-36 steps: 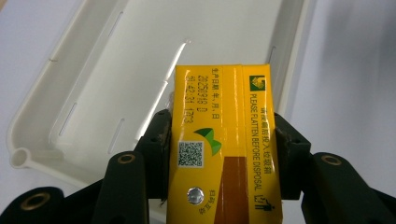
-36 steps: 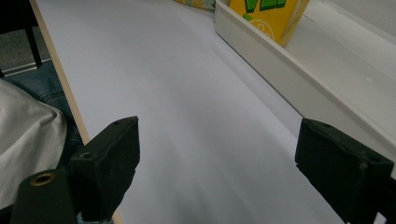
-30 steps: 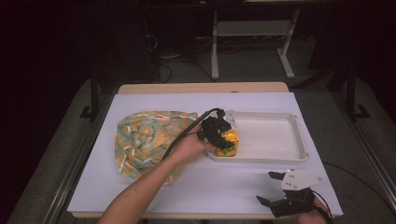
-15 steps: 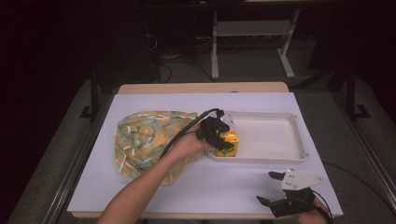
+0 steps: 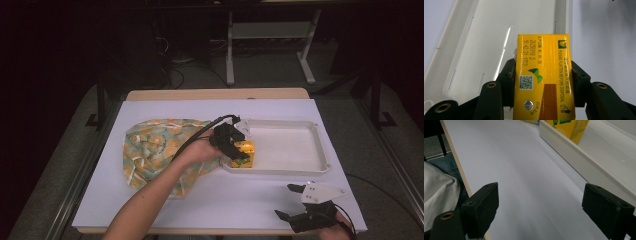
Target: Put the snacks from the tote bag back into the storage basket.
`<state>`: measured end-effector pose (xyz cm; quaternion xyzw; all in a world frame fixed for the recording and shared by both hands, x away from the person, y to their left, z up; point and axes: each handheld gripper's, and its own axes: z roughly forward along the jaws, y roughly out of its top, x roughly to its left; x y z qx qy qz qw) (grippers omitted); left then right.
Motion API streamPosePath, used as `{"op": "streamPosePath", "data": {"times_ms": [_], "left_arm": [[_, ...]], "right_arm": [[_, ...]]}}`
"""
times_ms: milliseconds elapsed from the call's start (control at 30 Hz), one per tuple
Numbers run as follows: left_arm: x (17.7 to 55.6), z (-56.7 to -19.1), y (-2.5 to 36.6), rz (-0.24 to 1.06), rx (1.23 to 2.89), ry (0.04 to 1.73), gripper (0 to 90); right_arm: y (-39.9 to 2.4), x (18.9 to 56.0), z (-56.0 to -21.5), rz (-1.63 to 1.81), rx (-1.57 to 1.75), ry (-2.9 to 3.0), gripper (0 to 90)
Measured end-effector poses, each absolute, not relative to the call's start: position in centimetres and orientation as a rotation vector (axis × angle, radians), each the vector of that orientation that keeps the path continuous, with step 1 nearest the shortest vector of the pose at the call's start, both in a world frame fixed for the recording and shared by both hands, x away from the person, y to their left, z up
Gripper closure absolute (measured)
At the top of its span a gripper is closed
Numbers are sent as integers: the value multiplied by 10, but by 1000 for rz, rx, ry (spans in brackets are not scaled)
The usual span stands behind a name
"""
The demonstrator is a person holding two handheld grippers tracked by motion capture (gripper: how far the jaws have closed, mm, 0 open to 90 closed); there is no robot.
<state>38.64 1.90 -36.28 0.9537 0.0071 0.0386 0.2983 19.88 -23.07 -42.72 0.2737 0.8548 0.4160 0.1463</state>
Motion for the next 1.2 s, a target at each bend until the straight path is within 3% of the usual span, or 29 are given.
{"op": "streamPosePath", "data": {"times_ms": [1200], "left_arm": [[387,-363,19,97,2541,-9,495]], "right_arm": [[-233,199,-428,1190,796,2453,135]]}}
